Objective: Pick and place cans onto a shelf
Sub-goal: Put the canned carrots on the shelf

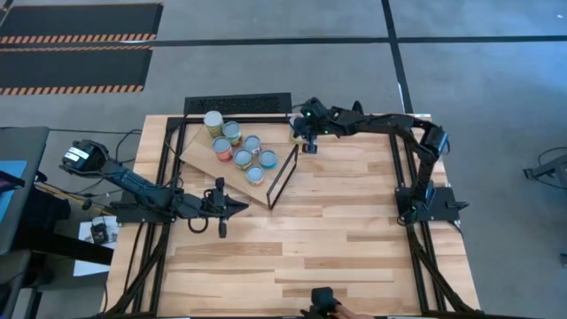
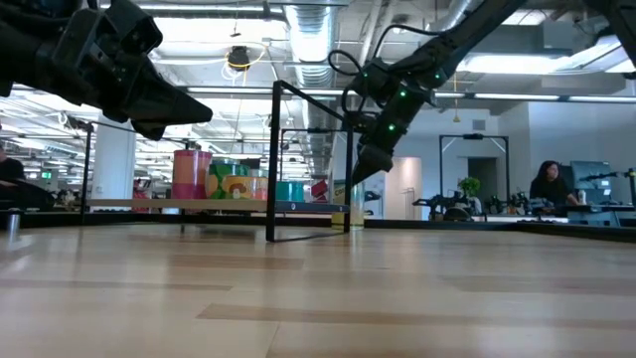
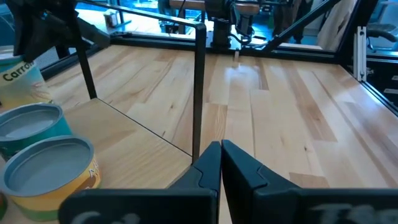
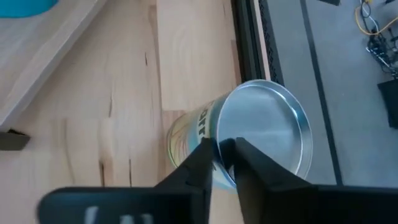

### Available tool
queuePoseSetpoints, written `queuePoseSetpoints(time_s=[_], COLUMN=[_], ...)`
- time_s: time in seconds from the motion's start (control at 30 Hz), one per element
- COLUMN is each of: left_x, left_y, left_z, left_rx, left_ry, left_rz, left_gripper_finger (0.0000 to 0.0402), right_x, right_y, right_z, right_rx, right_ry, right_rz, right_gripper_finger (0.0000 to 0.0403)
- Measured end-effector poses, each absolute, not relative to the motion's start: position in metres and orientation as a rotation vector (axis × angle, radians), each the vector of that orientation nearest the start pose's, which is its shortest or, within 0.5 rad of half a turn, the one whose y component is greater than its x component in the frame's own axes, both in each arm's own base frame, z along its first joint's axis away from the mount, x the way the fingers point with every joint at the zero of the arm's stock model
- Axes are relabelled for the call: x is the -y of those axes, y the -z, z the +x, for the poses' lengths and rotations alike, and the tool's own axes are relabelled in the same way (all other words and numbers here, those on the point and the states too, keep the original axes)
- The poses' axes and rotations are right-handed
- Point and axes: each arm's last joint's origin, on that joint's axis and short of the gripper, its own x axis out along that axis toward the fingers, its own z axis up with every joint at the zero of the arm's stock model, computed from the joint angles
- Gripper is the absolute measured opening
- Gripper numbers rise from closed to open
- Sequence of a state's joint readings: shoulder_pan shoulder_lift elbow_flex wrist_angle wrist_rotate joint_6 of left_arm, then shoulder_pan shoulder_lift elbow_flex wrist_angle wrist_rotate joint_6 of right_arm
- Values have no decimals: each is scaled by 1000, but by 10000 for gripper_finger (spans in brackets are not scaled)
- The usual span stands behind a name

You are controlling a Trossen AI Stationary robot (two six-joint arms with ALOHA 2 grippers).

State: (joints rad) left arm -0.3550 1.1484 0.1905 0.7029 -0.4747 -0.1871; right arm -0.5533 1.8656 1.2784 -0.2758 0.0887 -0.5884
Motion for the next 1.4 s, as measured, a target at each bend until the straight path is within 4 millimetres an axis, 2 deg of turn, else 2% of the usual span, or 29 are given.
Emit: queuePoseSetpoints(time_s=[0.17, 0.33, 0.5, 0.67, 0.93, 1.03, 1.17, 1.4], left_x=[54, 54, 55, 54, 60, 61, 61, 60], left_y=[-155, -155, -155, -155, -156, -156, -156, -156], left_z=[185, 185, 185, 185, 184, 184, 184, 183], left_rx=[-221, -220, -219, -219, -212, -212, -213, -217], left_ry=[-140, -140, -138, -138, -98, -97, -97, -107], left_rz=[-83, -84, -76, -77, -72, -69, -61, -57], left_gripper_finger=[0, 0, 0, 0, 0, 0, 0, 0], right_x=[208, 198, 169, 113, -5, -48, -90, -122], right_y=[-210, -234, -261, -281, -263, -264, -261, -251], right_z=[333, 319, 300, 287, 257, 255, 266, 317], right_rx=[-1034, -1079, -1136, -1130, -890, -786, -651, -637], right_ry=[317, 321, 295, 218, 76, 41, -36, -84], right_rz=[-314, -276, -210, -196, -175, -179, -200, -258], right_gripper_finger=[10, 11, 4, 3, 3, 3, 3, 3])
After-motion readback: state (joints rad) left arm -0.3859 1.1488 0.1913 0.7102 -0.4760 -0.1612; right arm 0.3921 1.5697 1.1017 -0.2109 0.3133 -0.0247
